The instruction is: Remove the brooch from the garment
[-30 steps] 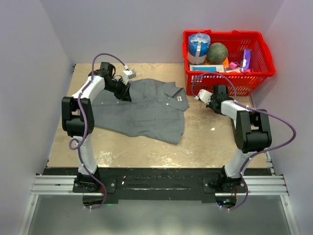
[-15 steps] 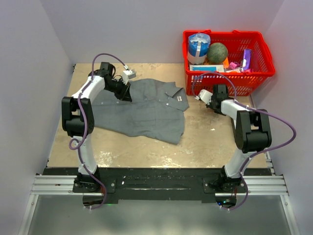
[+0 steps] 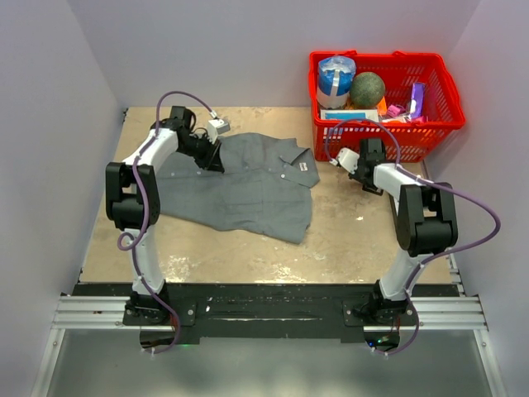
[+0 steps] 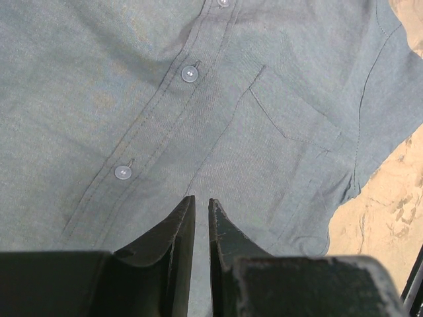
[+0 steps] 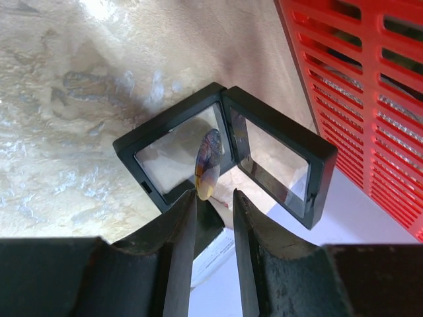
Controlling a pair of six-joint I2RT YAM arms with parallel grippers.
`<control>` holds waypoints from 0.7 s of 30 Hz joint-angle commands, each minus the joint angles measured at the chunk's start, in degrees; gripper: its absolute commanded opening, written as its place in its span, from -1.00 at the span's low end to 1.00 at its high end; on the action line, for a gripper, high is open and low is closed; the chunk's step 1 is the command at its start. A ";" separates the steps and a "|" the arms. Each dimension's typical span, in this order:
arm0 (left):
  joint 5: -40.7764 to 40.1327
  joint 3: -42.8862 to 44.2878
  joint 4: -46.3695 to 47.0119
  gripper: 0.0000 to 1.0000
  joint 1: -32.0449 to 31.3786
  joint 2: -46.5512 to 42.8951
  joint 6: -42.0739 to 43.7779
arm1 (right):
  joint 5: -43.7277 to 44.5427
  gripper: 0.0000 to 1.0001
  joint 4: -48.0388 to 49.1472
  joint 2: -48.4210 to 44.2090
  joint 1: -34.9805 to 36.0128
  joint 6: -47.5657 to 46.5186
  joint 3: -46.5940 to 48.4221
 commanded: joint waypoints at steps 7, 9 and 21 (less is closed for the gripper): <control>1.44 -1.08 1.95 -0.62 0.44 -1.58 0.61 | 0.41 -0.35 -1.24 2.44 -0.06 1.22 3.34; 1.61 -1.08 1.95 -0.62 0.44 -1.58 0.62 | 0.50 -0.35 -1.68 2.62 -0.06 1.31 3.69; 2.31 -4.06 3.96 -0.62 0.44 -3.16 1.05 | 0.67 -0.17 -3.08 3.94 0.03 1.66 4.13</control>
